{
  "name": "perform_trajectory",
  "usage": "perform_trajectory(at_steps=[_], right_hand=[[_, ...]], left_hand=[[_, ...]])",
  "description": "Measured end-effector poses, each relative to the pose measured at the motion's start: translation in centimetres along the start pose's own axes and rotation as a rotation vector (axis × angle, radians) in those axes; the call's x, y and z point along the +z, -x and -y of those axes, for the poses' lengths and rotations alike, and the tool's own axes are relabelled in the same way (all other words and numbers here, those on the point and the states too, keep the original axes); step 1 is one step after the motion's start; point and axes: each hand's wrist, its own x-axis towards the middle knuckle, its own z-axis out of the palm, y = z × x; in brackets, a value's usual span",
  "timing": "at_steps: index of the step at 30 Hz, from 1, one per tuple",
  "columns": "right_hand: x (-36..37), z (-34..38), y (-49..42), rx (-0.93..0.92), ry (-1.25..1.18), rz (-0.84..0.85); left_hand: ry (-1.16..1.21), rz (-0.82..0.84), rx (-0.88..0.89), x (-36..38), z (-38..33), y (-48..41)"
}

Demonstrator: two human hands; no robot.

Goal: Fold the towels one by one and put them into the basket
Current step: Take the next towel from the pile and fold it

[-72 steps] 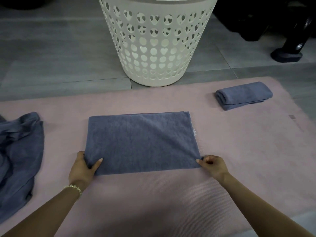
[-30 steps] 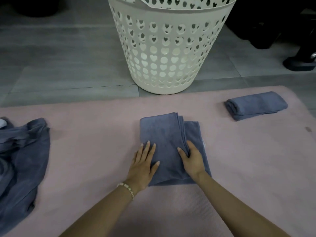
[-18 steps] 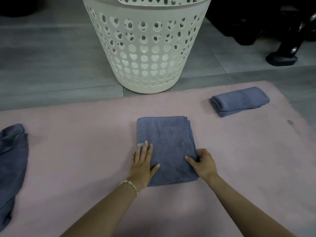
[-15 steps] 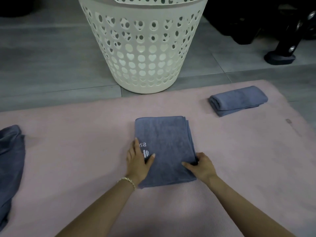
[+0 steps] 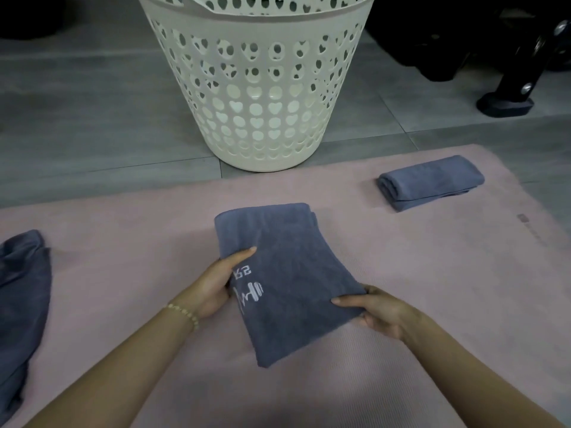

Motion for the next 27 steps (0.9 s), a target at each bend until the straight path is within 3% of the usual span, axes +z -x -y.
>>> perform_trajectory(at_steps=[4,8,11,14,16,18,20,22,25,27], right_hand=[[1.0,2.7,-0.1,-0.051,0.071,0.072],[3.8,4.8,-0.7,-0.015,0.266,0.176],[4.9,5.9,-1.0,-0.021,0.265,0.207],[5.5,6.1,-1.4,-0.113,0.058,0.122],[6.0,4.9,-2.3,-0.182,-0.052,-0.047],[6.1,2.7,-3.8,-0.199,0.115,-0.277],[5.7,0.2,-4.9,-0.195,0.48,-0.407],[5.8,-1.7,-5.0,-0.175,0.697,-0.451],[6.8,-3.2,-4.0,-0.112,0.787,-0.481],[7.3,-3.8,-3.7,-0.079,0.783,-0.466]], left_hand=[[0.154,0.098,-0.021,-5.0,-0.5,3.9],[0.087,0.107,-0.075,-7.4,-1.8,5.3],[-0.001,0.12,-0.102,-8.7,-2.4,6.3],[-0.081,0.234,-0.125,-10.6,-2.7,7.8],[-0.15,0.29,-0.173,-11.7,-2.2,8.1],[-0.213,0.245,-0.222,-12.5,-0.7,7.5],[-0.234,0.091,-0.23,-12.7,1.3,6.5],[-0.283,-0.066,-0.192,-11.9,3.0,5.8],[-0.473,-0.17,-0.124,-10.5,4.2,4.7],[-0.462,-0.187,-0.121,-9.4,4.1,4.4]])
